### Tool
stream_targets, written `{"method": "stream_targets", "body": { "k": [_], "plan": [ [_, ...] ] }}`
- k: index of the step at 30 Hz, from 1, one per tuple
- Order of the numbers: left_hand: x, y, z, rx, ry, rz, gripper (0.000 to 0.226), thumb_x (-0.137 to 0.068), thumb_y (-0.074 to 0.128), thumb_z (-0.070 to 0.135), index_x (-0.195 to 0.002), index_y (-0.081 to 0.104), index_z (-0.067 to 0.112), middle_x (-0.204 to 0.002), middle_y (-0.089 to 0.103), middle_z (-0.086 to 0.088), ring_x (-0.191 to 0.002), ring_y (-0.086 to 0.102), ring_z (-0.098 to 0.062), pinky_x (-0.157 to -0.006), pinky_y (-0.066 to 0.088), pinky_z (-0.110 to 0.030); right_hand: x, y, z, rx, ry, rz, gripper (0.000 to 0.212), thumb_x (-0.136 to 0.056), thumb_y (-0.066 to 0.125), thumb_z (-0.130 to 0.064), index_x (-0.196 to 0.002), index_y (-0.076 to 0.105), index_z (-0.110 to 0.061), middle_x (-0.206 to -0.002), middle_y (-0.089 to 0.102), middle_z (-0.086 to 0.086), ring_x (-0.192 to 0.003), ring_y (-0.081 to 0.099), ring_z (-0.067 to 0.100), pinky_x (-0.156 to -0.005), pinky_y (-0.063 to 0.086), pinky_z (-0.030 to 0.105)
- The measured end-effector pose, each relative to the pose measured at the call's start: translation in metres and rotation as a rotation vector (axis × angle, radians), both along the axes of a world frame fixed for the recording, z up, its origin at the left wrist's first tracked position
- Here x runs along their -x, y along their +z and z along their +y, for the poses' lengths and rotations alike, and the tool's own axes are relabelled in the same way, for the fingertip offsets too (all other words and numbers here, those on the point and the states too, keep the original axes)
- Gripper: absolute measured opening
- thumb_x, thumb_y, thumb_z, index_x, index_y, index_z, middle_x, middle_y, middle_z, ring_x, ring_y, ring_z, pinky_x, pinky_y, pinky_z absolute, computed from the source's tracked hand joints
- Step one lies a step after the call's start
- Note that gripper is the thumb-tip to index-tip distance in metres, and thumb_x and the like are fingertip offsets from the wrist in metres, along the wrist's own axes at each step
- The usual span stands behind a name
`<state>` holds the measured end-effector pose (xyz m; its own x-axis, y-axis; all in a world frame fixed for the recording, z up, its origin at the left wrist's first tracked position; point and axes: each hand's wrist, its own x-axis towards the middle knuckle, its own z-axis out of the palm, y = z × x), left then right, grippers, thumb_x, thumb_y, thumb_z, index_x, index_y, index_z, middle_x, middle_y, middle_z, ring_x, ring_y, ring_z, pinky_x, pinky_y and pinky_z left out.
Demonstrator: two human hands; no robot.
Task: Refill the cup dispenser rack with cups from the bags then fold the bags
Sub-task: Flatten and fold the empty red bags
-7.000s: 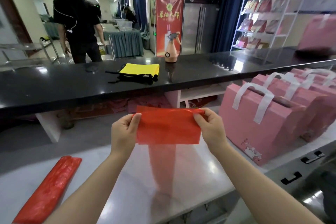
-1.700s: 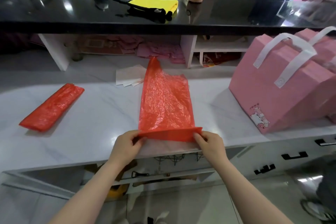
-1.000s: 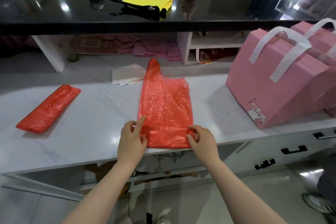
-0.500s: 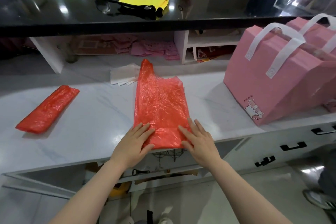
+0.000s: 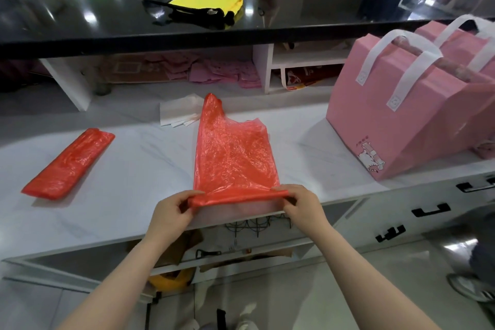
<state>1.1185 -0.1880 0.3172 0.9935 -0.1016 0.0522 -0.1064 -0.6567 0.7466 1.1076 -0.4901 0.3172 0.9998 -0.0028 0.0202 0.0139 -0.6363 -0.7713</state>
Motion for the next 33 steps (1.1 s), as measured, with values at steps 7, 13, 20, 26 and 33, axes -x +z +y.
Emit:
{"method": "stream_targets", "body": {
  "k": [7, 13, 20, 26, 33],
  "plan": [
    [-0.004, 0.001, -0.008, 0.205, 0.104, 0.111, 0.030, -0.082, 0.073, 0.018, -0.094, 0.062, 0.043, -0.091, 0.067, 0.020, -0.087, 0.061, 0.004, -0.075, 0.046, -0.014, -0.003, 0.001, 0.006, 0.025, -0.047, 0.027, 0.013, -0.090, 0.063, -0.027, -0.094, 0.071, -0.019, -0.087, 0.065, -0.006, -0.088, 0.057, 0.016, -0.074, 0.045, 0.030],
    [-0.006, -0.003, -0.013, 0.156, 0.213, 0.087, 0.032, -0.089, 0.063, 0.034, -0.120, 0.055, 0.032, -0.082, 0.065, 0.021, -0.080, 0.061, 0.002, -0.067, 0.044, -0.012, -0.002, -0.004, 0.008, -0.116, -0.127, 0.041, 0.057, -0.090, 0.063, -0.025, -0.139, 0.035, -0.034, -0.069, 0.060, -0.004, -0.074, 0.058, 0.005, -0.067, 0.040, 0.010],
    [-0.003, -0.010, -0.021, -0.093, 0.083, -0.110, 0.079, -0.084, 0.068, 0.025, -0.146, 0.022, 0.041, -0.137, 0.044, 0.013, -0.113, 0.046, 0.000, -0.087, 0.048, -0.026, -0.003, -0.007, 0.014, 0.072, -0.045, -0.061, 0.053, -0.091, 0.061, -0.025, -0.141, 0.044, -0.029, -0.077, 0.051, -0.014, -0.080, 0.045, 0.006, -0.070, 0.035, 0.020],
    [-0.001, -0.020, -0.017, -0.460, -0.165, -0.242, 0.056, -0.099, 0.040, 0.029, -0.146, 0.010, 0.038, -0.156, -0.006, 0.008, -0.145, 0.004, -0.020, -0.117, 0.007, -0.039, -0.004, -0.009, 0.020, 0.215, -0.032, -0.091, 0.058, -0.095, 0.054, -0.031, -0.148, 0.035, -0.020, -0.079, 0.049, -0.009, -0.086, 0.044, 0.014, -0.084, 0.043, 0.033],
    [-0.004, -0.022, -0.017, -0.574, -0.137, -0.139, 0.062, -0.094, 0.020, 0.060, -0.150, 0.018, 0.033, -0.156, 0.022, 0.010, -0.143, 0.016, -0.010, -0.117, 0.005, -0.031, 0.003, -0.015, 0.015, 0.404, 0.126, -0.102, 0.075, -0.093, 0.041, -0.059, -0.143, -0.014, -0.054, -0.155, -0.030, -0.014, -0.146, -0.013, 0.014, -0.117, 0.001, 0.039]
  ]
}}
